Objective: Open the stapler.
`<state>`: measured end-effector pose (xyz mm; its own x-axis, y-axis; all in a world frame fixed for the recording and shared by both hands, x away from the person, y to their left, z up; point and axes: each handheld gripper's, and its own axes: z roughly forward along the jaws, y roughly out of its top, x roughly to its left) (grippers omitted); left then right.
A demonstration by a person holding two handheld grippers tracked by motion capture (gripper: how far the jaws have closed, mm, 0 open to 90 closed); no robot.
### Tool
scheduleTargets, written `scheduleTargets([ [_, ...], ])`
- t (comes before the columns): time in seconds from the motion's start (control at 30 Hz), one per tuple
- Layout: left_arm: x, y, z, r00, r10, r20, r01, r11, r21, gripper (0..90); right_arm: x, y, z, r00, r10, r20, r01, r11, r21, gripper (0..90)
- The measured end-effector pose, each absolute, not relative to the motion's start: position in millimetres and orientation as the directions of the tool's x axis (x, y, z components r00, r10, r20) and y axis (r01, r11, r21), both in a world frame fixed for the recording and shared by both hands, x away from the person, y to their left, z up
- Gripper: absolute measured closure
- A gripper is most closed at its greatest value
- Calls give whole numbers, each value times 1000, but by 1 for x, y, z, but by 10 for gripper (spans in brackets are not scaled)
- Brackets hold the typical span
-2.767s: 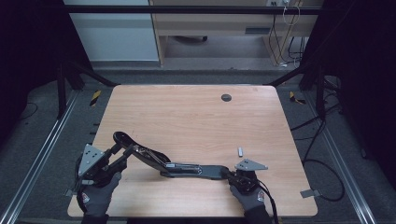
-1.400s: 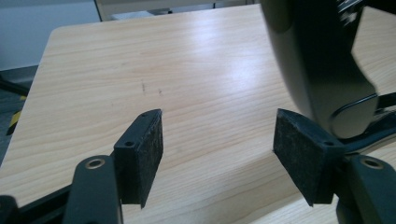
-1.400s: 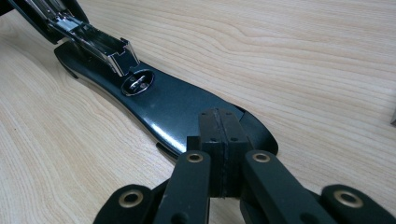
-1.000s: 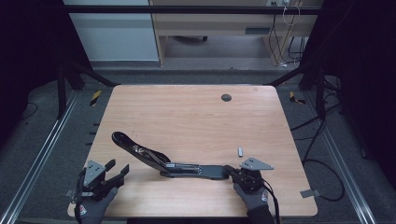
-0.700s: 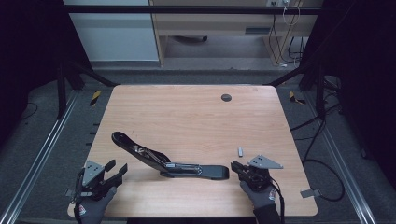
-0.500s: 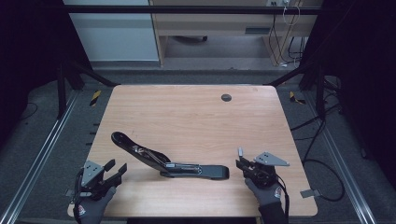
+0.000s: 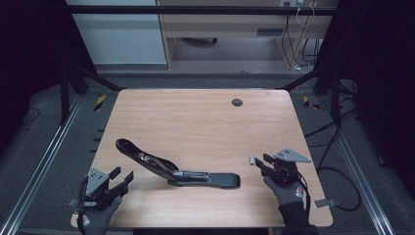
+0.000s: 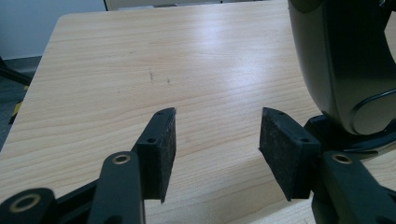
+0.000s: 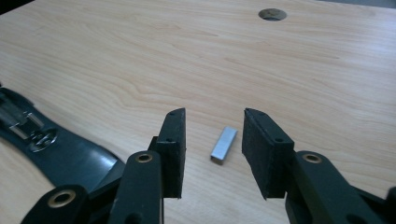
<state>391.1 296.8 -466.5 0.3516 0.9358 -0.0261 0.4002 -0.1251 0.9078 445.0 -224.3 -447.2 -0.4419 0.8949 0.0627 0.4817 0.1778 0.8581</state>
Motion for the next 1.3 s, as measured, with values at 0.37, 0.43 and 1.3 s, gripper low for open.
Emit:
scheduleTargets([
  [0.37,393,298,-468,344,938,-30,411,-122,903,445,465,-227,-443,-413,908,73,523,170,835,606],
  [0.43,393,298,-469,346,938,-30,413,-124,902,446,466,-226,-443,-410,909,76,527,167,834,608],
  [1.3,395,299,-472,336,941,-29,425,-124,897,433,513,-211,-460,-387,922,13,617,248,747,636],
])
